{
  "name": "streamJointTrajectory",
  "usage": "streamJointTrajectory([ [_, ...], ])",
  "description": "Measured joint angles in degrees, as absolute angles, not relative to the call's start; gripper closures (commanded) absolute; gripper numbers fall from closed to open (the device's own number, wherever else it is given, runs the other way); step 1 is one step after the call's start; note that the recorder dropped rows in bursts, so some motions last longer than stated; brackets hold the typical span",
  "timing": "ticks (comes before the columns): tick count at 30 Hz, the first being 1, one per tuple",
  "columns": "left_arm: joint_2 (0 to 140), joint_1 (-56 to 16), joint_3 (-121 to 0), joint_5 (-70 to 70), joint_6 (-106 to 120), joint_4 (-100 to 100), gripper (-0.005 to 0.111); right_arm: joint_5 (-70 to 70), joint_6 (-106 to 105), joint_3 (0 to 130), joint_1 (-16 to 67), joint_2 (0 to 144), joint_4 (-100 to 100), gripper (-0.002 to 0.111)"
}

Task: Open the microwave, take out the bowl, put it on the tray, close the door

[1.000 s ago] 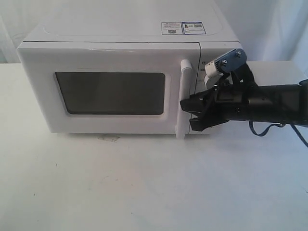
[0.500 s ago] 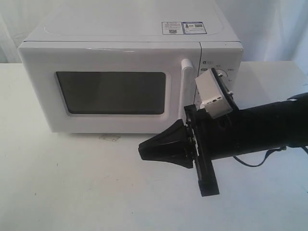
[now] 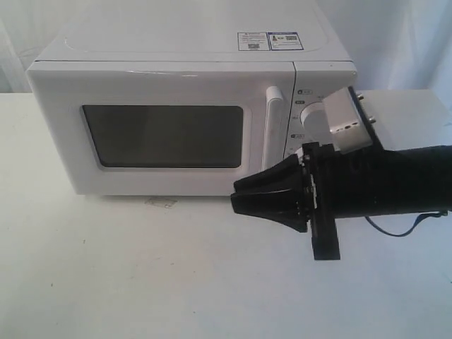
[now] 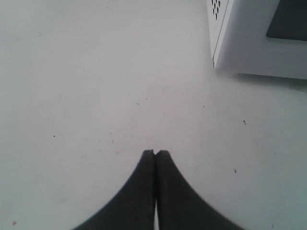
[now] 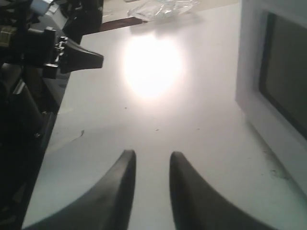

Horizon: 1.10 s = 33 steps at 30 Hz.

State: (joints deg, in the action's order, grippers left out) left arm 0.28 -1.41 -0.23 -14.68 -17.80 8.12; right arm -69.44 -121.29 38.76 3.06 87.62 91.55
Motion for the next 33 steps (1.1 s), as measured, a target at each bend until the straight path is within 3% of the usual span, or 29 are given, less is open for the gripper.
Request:
streamJointTrajectory([
  [2, 0.3, -1.4, -0.2, -14.7, -17.8, 8.1, 0.107, -69.4, -121.3, 38.8, 1.0, 87.6, 92.0, 0.049],
  [6, 0.3, -1.4, -0.2, -14.7, -17.8, 8.1, 0.107, -69.3, -121.3, 39.7, -2.3, 87.6, 93.0, 0.049],
  [33, 0.3, -1.4, -0.2, -14.7, -17.8, 8.1, 0.107, -54.0, -121.3, 44.3, -2.4, 87.6, 94.5, 0.049],
])
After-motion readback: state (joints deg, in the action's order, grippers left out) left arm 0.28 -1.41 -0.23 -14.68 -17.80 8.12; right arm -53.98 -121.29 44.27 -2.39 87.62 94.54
